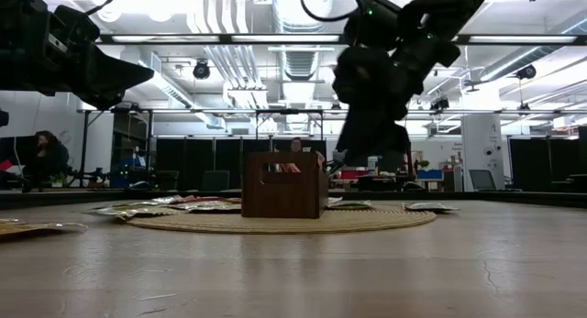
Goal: Pick & Place Tea
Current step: Put the yellow tea bag into the middle section of the wooden organizer
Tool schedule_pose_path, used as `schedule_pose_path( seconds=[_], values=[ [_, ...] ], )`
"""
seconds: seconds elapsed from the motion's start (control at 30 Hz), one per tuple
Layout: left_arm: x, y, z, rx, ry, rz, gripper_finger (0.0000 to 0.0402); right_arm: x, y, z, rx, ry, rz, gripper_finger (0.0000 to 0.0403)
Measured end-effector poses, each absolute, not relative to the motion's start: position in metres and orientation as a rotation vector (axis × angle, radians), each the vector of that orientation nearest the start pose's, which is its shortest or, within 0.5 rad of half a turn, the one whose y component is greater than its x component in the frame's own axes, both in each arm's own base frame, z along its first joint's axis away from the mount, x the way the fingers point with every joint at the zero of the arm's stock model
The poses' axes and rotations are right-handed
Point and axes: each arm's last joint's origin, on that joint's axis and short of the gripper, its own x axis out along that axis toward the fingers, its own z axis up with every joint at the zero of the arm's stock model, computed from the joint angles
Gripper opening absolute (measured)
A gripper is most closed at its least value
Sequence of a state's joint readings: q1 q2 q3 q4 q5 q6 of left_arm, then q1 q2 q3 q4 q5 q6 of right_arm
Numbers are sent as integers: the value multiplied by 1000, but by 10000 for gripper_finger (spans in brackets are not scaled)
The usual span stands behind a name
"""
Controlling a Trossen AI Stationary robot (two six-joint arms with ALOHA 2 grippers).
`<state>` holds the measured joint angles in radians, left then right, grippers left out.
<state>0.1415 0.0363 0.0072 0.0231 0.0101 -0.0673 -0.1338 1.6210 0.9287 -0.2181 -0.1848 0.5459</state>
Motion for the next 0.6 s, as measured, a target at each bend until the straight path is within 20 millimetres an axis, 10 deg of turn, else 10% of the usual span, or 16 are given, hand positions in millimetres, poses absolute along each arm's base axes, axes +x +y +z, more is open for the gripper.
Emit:
schedule_pose_path(
  seconds=[0.6],
  values=[
    [99, 14, 165, -68, 2, 132, 0, 308, -92, 205, 329, 870, -176, 134]
  ],
)
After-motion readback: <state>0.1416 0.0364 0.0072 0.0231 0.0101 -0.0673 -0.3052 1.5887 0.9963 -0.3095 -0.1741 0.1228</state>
